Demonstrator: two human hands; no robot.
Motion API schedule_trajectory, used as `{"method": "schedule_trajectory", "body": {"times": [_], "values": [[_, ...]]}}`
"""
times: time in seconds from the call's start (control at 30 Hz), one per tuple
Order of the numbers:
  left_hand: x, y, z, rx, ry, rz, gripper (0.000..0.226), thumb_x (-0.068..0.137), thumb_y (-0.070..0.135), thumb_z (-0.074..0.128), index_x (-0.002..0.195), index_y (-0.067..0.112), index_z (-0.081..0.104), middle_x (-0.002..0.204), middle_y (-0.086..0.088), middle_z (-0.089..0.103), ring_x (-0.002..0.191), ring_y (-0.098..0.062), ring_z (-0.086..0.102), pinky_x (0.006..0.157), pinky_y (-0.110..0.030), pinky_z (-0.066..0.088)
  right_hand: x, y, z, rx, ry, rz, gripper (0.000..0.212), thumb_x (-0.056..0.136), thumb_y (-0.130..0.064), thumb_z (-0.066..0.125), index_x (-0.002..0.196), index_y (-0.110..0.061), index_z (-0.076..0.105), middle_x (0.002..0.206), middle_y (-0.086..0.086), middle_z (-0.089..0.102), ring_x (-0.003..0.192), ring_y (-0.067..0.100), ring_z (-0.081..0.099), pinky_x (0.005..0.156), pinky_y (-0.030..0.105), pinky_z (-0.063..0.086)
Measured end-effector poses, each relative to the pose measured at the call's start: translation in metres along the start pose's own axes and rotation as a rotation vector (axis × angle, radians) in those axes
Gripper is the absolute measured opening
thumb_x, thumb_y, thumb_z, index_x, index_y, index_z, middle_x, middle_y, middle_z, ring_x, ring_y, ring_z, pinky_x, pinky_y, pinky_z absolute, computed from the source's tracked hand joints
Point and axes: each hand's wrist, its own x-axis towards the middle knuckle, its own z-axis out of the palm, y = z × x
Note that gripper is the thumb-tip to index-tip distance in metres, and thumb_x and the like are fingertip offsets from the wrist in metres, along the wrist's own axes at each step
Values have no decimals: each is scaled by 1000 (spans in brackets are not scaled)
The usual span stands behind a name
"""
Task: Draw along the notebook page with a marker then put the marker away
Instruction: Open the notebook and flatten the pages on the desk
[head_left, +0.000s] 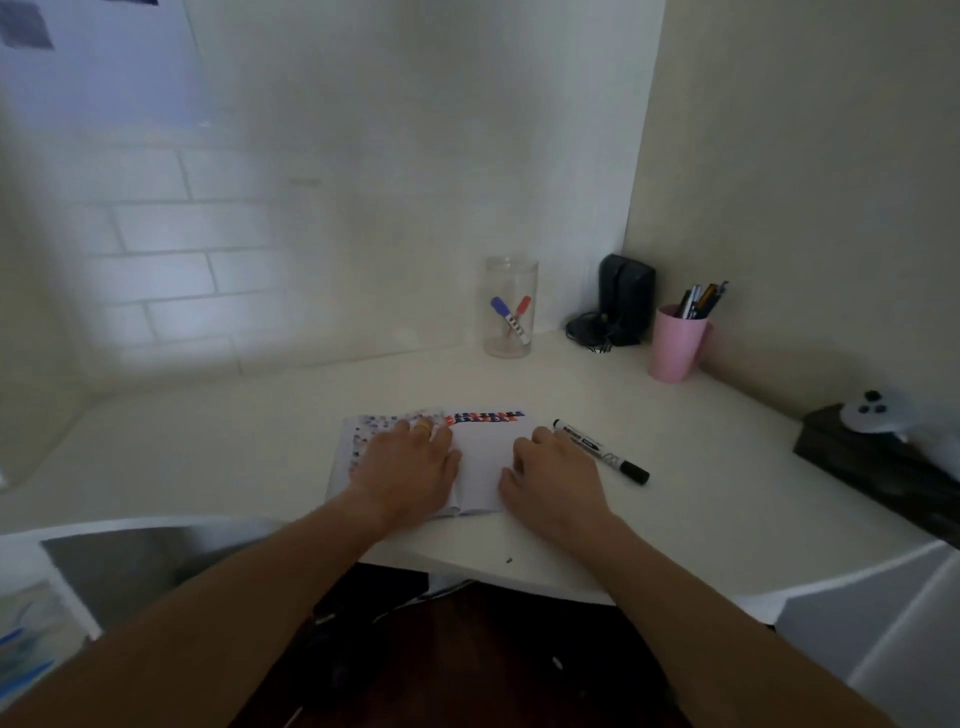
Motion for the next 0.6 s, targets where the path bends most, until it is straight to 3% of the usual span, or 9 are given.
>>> {"method": "schedule_trajectory", "body": {"times": [0.13, 0.27, 0.4, 0.6], "values": [[21, -14, 2, 6, 2, 118, 58, 93, 49, 28, 130, 12, 53, 115, -14, 69, 93, -36, 69, 74, -41, 53, 28, 3, -9, -50, -122, -18, 29, 88, -41, 54, 93, -15, 68, 102, 7, 64, 99, 26, 59, 81, 36, 50], [53, -27, 7, 98, -43, 144, 46, 96, 53, 34, 114, 16, 54, 106, -8, 68, 93, -32, 68, 71, -36, 43, 61, 24, -25, -53, -266, -33, 27, 87, -47, 61, 83, -21, 70, 93, 0, 71, 88, 22, 62, 72, 31, 46], [99, -40, 15, 169, -44, 156, 51, 98, 56, 32, 105, 15, 62, 100, -9, 70, 90, -29, 68, 68, -34, 32, 100, 48, -31, -115, -191, -67, 27, 91, -48, 59, 85, -23, 68, 78, -6, 62, 77, 16, 56, 72, 32, 50], [161, -43, 33, -127, 23, 187, 46, 95, 61, 37, 95, 25, 67, 84, 3, 71, 76, -18, 63, 66, -31, 43, 123, 86, -16, -44, -98, -40, 24, 95, -45, 55, 94, -26, 69, 67, -14, 60, 62, 1, 52, 64, 27, 46]]}}
